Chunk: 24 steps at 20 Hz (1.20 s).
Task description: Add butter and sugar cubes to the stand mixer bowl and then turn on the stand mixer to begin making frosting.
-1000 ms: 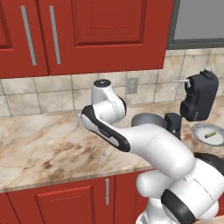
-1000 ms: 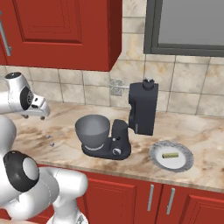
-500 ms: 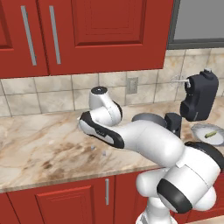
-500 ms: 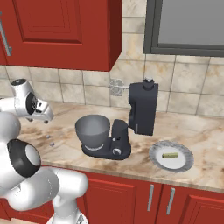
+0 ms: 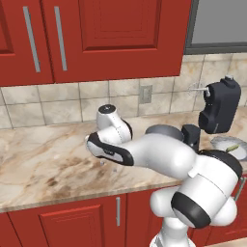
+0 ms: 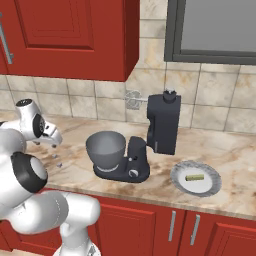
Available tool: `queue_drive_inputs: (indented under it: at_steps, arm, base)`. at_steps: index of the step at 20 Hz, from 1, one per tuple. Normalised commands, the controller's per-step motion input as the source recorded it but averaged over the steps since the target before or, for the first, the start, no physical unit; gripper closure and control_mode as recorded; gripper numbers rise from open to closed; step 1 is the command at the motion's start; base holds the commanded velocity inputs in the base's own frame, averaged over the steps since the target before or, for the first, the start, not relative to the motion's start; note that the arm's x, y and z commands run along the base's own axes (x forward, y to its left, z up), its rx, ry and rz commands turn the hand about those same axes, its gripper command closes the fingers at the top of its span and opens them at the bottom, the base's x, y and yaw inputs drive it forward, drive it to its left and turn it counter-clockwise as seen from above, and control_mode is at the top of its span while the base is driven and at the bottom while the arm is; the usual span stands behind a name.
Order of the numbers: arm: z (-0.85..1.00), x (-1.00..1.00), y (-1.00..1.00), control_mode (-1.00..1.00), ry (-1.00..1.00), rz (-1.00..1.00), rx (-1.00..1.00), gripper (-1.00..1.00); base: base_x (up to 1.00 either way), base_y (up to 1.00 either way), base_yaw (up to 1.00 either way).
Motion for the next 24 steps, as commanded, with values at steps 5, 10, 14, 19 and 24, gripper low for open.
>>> queue_drive_inputs:
  at_steps: [5,10,14,19,24]
  arm:
    - [-0.32,0.04,0.03,-1.0,0.0,-0.04,0.0,-1.0]
    - [-0.15,0.23,0.05,-1.0,0.01,-0.04,0.0,-1.0]
    - [-0.18,0.25,0.14,-1.0,0.05,-0.04,0.0,-1.0]
    - [-0.25,0.21,0.17,-1.0,0.07,-0.04,0.0,-1.0]
    - [-0.19,0.26,0.15,-1.0,0.05,-0.05,0.0,-1.0]
  base:
    - [0.0,0.0,0.0]
    - [0.0,0.0,0.0]
    - [0.0,0.0,0.0]
    - [0.0,0.0,0.0]
    - [0.0,0.0,0.0]
